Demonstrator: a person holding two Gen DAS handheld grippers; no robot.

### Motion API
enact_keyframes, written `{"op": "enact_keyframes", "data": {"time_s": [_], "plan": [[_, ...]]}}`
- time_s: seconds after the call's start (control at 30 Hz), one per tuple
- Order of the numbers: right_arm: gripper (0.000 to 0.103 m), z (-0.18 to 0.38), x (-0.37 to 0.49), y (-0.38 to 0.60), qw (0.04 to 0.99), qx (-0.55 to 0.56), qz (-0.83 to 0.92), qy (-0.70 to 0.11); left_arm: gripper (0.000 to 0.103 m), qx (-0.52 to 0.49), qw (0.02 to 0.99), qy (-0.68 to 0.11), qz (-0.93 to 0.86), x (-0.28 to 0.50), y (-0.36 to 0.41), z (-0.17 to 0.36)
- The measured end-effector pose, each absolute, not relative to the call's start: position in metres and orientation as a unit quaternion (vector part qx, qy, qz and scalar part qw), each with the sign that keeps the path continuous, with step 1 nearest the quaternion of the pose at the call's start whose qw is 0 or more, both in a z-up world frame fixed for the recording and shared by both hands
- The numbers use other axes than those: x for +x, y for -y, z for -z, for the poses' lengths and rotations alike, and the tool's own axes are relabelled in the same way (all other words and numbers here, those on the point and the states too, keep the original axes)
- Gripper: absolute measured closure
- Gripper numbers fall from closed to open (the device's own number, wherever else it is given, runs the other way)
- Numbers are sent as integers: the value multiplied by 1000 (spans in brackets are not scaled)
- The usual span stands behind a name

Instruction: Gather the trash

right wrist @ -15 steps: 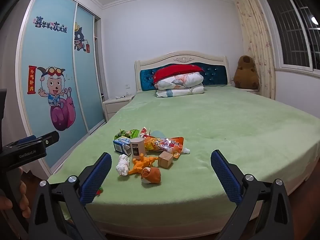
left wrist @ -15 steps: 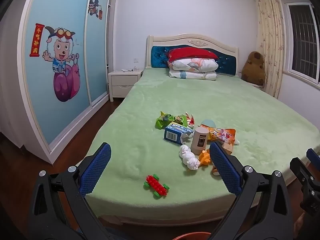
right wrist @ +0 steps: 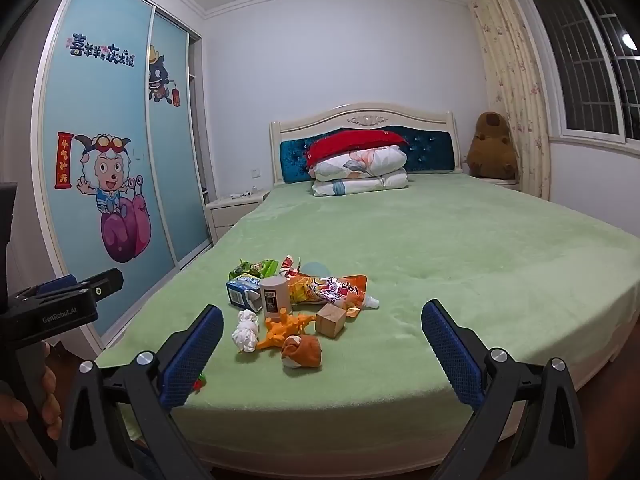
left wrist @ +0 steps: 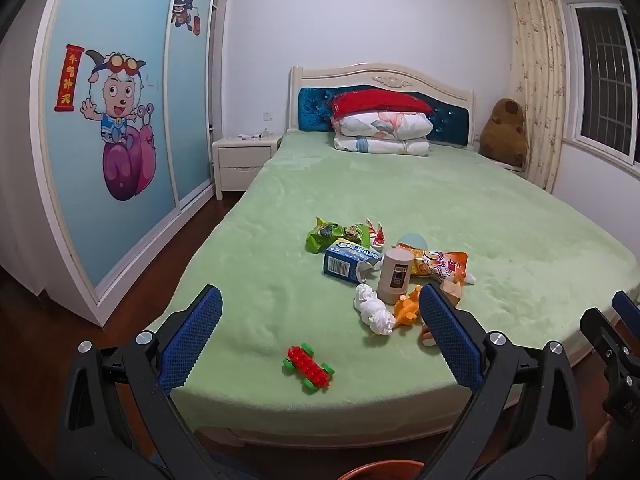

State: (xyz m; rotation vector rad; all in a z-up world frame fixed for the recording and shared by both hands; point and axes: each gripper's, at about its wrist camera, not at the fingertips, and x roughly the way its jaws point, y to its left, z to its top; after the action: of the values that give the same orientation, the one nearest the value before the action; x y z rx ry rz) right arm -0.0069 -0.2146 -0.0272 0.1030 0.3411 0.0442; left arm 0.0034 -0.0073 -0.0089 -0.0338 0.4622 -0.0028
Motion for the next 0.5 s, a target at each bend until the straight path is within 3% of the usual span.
{"op": "enact_keyframes", "data": {"time_s": [0.5], "plan": [[5,26,-7,215,983,53,-24,-172,7,-19,973,-231,4,4,6,7]]}}
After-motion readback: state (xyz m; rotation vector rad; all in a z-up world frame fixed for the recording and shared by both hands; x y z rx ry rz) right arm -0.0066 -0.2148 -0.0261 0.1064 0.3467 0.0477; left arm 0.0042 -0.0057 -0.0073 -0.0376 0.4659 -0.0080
